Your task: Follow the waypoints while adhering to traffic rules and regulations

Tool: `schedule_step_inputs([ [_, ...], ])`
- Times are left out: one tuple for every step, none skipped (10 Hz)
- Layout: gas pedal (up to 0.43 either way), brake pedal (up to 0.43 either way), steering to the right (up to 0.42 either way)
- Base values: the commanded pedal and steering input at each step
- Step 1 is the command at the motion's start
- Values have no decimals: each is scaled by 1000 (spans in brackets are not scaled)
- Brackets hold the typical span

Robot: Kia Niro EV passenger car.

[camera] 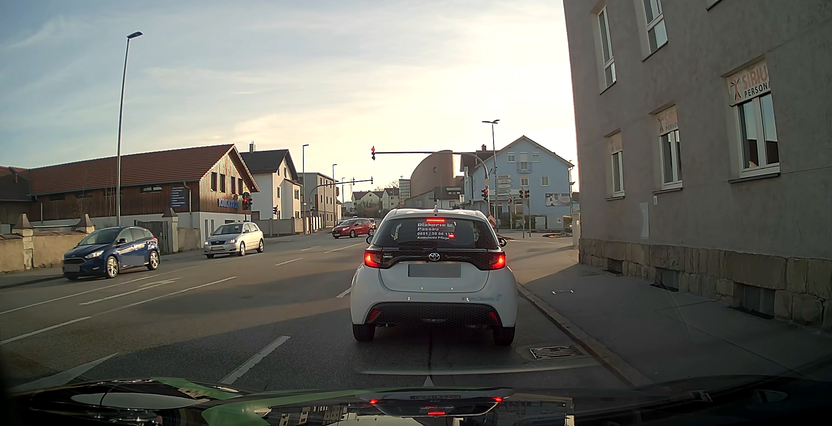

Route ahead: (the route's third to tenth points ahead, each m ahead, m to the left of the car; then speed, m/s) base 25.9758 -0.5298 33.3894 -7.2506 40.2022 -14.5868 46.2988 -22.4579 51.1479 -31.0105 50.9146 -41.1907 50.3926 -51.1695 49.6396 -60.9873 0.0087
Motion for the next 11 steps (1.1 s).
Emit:
schedule_step_inputs([
  [0,262,-6],
  [0,262,-6],
  [0,262,-6],
  [0,262,-6],
  [0,262,-6],
  [0,262,-6],
  [0,262,-6],
  [0,262,-6],
  [0,262,-6],
  [0,262,-6],
  [0,262,-6],
])
